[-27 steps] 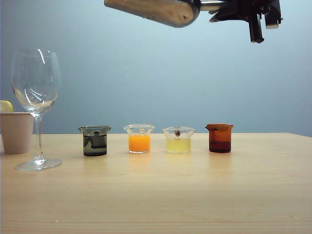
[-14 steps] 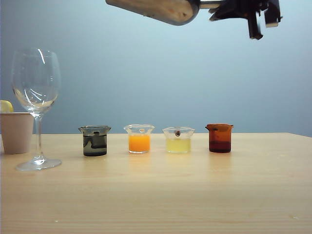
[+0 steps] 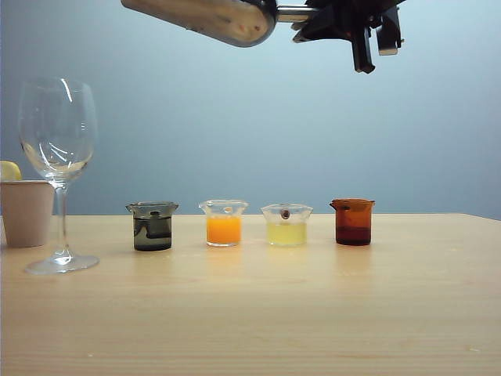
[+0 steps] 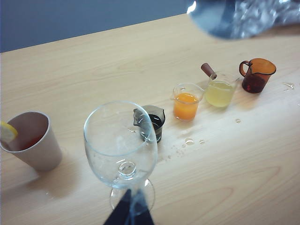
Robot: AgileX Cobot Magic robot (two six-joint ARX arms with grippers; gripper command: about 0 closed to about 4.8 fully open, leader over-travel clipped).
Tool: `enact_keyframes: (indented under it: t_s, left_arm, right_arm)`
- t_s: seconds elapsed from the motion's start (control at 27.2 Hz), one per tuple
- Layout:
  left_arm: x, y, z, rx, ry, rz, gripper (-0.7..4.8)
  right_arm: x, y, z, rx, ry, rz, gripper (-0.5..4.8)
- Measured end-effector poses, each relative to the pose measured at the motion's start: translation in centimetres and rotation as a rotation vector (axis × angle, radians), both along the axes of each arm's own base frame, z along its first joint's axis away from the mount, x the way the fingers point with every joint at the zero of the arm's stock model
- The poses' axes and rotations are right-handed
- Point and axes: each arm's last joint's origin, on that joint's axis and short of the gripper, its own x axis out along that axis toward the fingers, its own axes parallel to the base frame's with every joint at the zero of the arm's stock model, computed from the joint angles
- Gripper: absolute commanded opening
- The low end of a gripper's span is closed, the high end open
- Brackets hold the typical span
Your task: Pick up the ice scoop on the desk filled with ice cubes, pour the ice into the goblet, and finally put the scoop back on the table.
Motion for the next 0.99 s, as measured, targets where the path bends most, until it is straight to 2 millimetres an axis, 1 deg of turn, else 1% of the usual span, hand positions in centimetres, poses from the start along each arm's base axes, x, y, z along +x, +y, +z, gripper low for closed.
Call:
enact_keyframes:
  t_s: [0.11, 0.41, 0.59, 0.77, 0.99]
  left_arm:
    - [0.0, 0.0, 0.0, 0.000, 0.000, 0.000, -0.05]
    - [0.0, 0.0, 0.0, 0.000, 0.000, 0.000, -0.05]
    - [0.0, 0.0, 0.0, 0.000, 0.000, 0.000, -0.05]
    - [0.0, 0.0, 0.0, 0.000, 0.000, 0.000, -0.05]
    - [0.0, 0.0, 0.0, 0.000, 0.000, 0.000, -0.05]
  right_arm:
    - [0.2, 0.4, 0.0, -0.002, 0.003, 0.005, -0.05]
    - [0.6, 2.4, 0.5, 0.000, -0.006, 0.036, -0.05]
    - [1.0, 3.2, 0.2, -0.005, 0.001, 0.042, -0.05]
    - [1.0, 4.0, 0.0, -0.012, 0.013, 0.051, -0.05]
    - [0.9, 5.1, -0.9, -0.028, 0.040, 0.064, -0.05]
